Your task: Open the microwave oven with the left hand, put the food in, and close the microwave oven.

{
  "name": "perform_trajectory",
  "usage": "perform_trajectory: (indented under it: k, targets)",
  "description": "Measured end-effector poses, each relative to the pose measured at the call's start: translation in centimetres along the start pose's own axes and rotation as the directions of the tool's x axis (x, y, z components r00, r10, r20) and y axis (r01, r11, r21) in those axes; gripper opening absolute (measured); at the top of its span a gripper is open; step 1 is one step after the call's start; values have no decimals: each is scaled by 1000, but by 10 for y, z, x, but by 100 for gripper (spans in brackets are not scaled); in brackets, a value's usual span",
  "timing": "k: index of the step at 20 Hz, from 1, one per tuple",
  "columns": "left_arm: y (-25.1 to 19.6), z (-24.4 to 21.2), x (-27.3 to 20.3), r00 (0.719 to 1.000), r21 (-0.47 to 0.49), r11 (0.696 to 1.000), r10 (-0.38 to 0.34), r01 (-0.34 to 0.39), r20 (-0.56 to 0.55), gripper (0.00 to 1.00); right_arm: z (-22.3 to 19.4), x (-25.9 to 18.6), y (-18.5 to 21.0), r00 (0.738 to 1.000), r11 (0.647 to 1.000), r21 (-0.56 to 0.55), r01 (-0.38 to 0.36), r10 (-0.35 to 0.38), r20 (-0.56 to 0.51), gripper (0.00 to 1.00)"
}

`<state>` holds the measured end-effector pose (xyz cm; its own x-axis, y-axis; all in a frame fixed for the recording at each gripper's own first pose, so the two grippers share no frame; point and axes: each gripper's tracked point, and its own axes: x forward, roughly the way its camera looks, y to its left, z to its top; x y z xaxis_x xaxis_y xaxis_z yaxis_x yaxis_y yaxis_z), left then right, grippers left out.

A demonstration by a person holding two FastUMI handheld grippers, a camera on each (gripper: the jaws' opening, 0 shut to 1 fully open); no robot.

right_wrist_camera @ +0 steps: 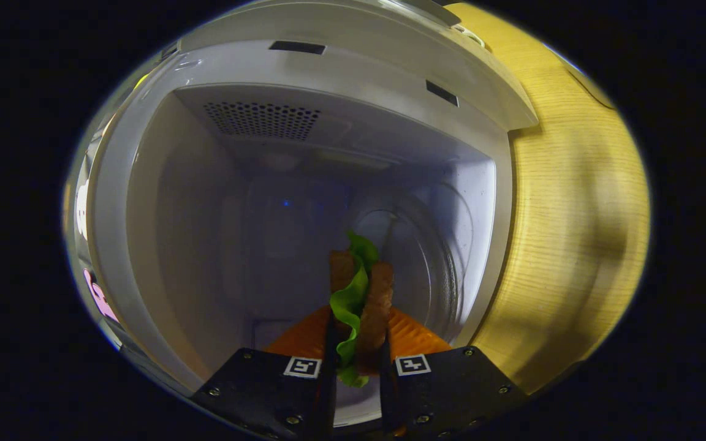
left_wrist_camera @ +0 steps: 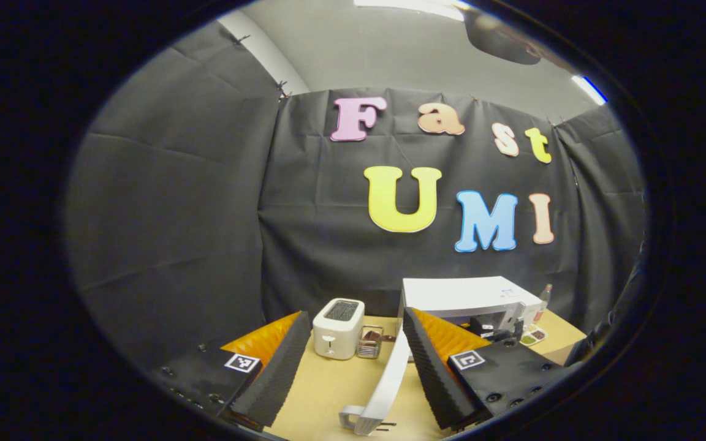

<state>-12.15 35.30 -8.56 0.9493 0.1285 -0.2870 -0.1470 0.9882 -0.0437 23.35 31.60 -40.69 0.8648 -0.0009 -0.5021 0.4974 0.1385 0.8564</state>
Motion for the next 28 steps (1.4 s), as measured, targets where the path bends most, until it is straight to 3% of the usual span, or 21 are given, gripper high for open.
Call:
perform_trajectory:
  k: [3,5,6,7,9,13,15,19,21,25,28]
  targets:
    - [-19,5,3,998,-6,998,-61,61,13,99,-1,-10,-5,997,992,-106,68,-72,-31,47]
    - [-29,11,7,996,5,996,-90,90,28,98,4,-20,-11,993,986,-129,103,-109,-47,65]
    - [-36,10,11,994,8,995,-104,104,31,97,8,-27,-15,991,981,-154,117,-126,-50,70]
    - [-41,10,13,993,11,993,-115,115,32,97,12,-33,-17,990,975,-184,122,-133,-50,70]
    - [-51,11,17,990,13,991,-133,133,38,97,20,-47,-25,987,955,-264,136,-155,-51,92]
    - [-72,12,22,984,-1,985,-171,171,51,97,35,-78,-25,987,929,-356,107,-141,-73,95]
    - [-84,12,25,981,3,982,-188,188,53,94,43,-96,-23,987,890,-448,86,-137,-82,95]
    - [-107,14,36,973,10,975,-222,222,63,95,77,-138,-11,993,732,-676,83,-116,-4,95]
    - [-117,12,41,971,18,973,-231,230,61,95,90,-159,3,997,629,-775,64,-80,17,95]
    - [-137,11,51,967,21,969,-247,246,66,97,124,-217,49,992,368,-928,56,82,92,95]
    - [-155,7,53,964,17,966,-258,257,67,95,140,-269,84,972,260,-965,32,215,91,95]
